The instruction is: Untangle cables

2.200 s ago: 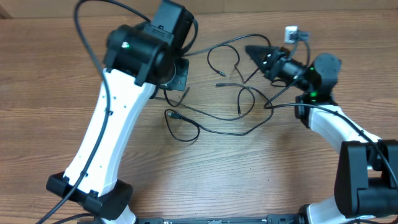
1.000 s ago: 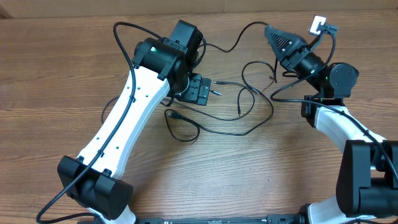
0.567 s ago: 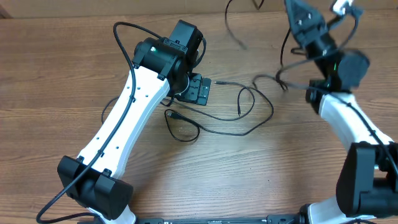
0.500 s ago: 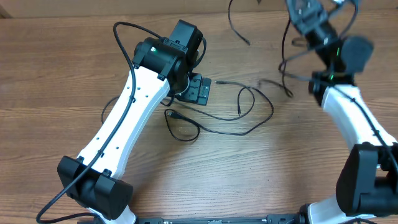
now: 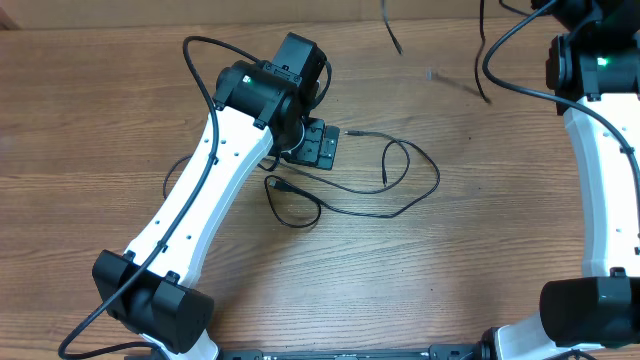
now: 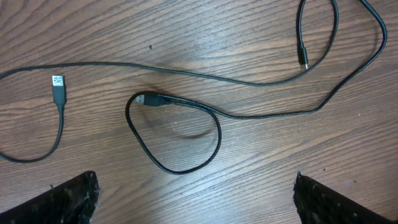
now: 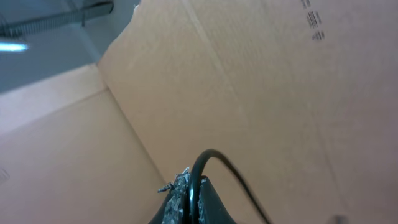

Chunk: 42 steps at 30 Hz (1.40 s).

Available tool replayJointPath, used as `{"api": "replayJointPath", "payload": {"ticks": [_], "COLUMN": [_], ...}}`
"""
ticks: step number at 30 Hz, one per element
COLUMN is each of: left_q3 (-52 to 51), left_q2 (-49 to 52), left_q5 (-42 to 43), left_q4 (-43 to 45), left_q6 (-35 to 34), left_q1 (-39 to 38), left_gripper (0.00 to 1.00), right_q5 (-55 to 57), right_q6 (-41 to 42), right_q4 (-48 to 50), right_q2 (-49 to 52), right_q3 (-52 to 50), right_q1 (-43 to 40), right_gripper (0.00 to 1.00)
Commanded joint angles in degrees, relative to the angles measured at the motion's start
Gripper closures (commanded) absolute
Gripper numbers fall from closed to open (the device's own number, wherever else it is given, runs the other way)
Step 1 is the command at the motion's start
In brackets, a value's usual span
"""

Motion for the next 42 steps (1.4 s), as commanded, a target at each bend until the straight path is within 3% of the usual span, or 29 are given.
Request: {"api": "replayJointPath", "payload": {"ticks": [1, 11, 27, 34, 42], "left_q3": [-0.1, -0.1, -0.1, -0.1, -0.1], "left_q2": [-0.4, -0.4, -0.3, -0.4, -0.4], "left_q5": [0.4, 0.4, 0.4, 0.4, 0.4], "left_q4": [0.2, 0.2, 0.2, 0.2, 0.2], "left_q6": [0.5, 0.5, 0.5, 0.5, 0.5], "left_q1": [-0.1, -0.1, -0.1, -0.1, -0.1], "left_gripper": [0.0, 0.0, 0.0, 0.0, 0.0], "right_q5": [-0.5, -2.0, -7.1, -7.2, -4.0], "right_q6": [-7.5, -18.6, -16.5, -17.9, -29.6], "right_q4": [0.4, 1.8, 18.2, 10.7, -4.8], "right_q2": [0.1, 6.5, 16.6, 16.6, 16.6], "right_q3": [0.9, 0.8, 0.8, 0.8, 0.8], "right_q1": [0.4, 5.1, 11.3, 5.7, -6.3], "right_gripper": [0.96, 0.96, 0.96, 0.96, 0.96]}}
